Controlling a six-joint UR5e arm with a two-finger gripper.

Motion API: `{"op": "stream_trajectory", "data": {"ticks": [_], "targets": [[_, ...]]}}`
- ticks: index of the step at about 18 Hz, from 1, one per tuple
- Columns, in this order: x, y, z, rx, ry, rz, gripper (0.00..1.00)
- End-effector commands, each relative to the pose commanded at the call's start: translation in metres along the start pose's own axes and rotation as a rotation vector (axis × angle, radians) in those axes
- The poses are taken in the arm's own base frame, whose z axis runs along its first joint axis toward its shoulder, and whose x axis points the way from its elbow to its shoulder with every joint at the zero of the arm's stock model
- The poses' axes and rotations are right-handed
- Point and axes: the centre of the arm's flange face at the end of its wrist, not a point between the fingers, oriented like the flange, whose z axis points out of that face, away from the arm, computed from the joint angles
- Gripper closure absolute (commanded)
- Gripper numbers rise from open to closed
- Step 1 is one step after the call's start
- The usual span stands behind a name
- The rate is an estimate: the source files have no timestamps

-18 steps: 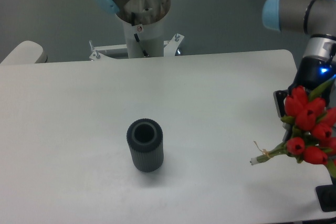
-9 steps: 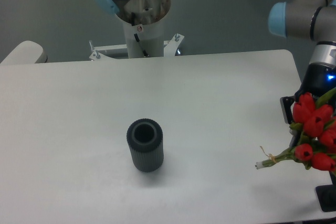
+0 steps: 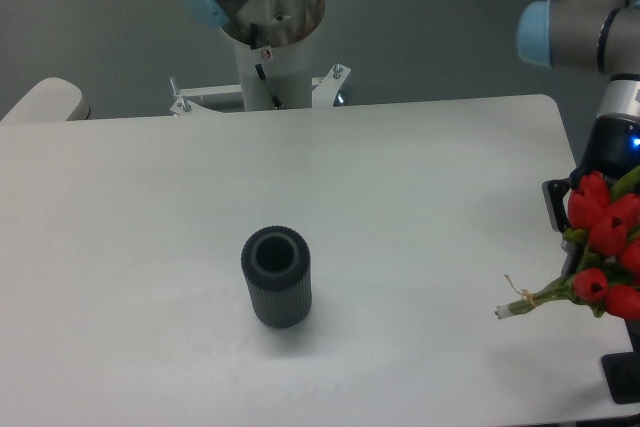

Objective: Pick up the flowers from the vase
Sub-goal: 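Carry the tulip bouquet away from the vase and hold it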

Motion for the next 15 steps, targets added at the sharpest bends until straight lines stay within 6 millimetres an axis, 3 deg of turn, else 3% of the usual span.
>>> {"op": "stream_trajectory", "data": {"ticks": [15], "targets": [[-0.001,-0.0049,-0.0009,0.001,-0.004,0.013,0.76]]}}
